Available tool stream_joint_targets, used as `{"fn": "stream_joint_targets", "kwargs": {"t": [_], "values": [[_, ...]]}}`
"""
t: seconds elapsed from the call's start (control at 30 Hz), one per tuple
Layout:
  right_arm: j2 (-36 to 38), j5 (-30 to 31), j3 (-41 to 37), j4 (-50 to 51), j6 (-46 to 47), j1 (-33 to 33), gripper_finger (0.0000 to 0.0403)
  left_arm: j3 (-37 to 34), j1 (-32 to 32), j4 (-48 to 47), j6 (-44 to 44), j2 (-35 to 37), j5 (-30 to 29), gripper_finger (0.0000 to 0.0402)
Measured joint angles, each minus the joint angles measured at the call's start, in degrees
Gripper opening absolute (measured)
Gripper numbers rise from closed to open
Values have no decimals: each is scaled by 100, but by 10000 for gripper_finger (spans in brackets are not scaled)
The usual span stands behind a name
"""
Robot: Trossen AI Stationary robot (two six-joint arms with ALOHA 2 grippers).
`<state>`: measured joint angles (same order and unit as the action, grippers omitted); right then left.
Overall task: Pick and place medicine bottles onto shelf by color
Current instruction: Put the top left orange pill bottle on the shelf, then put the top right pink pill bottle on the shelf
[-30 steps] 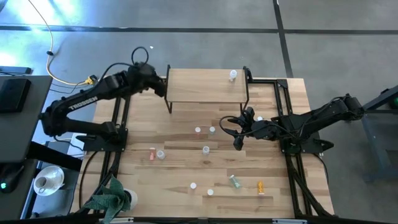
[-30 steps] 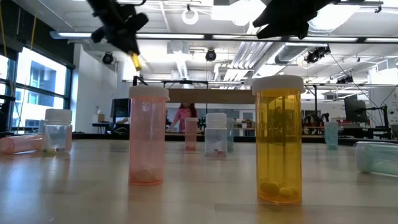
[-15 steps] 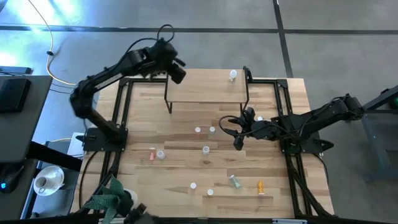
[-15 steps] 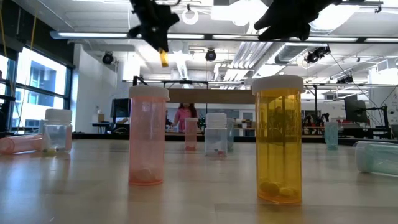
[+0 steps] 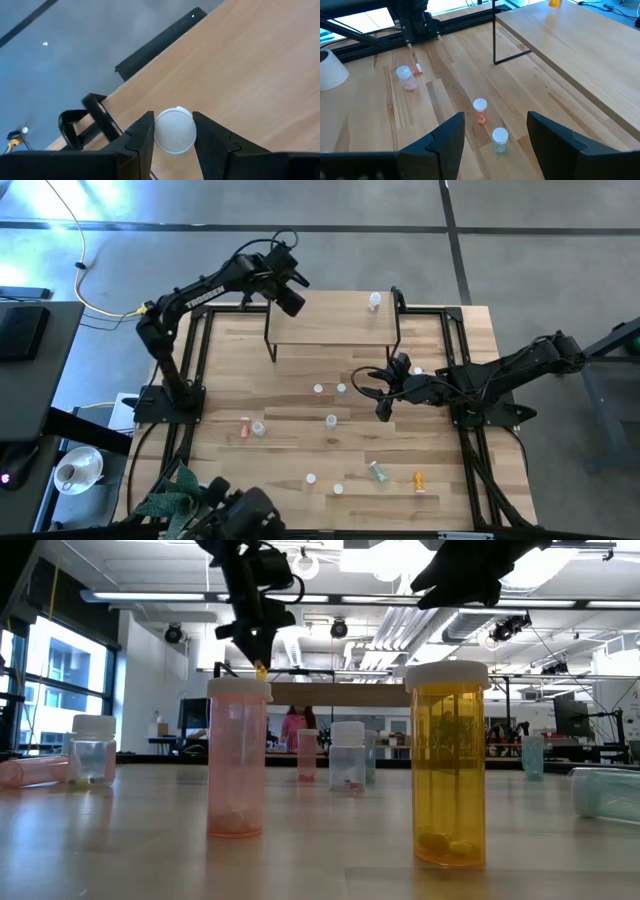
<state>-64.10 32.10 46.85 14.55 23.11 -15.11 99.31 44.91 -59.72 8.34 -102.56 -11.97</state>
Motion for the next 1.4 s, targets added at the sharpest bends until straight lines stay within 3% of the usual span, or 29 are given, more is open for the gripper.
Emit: {"fn": "stream_joint_targets", "kwargs": {"t": [0.47,0.93,1.13,1.4], "values": [[-2,-17,0,0,0,0,204,2,-41,161,55,-107,-9,118],[-2,-20,0,-2,-2,0,204,61,-42,165,44,-107,-13,196],[-2,-20,0,-2,-2,0,204,563,-44,-197,-34,-107,190,219],[-3,-20,0,-2,-2,2,204,1277,-169,-1020,-274,51,859,212]]}}
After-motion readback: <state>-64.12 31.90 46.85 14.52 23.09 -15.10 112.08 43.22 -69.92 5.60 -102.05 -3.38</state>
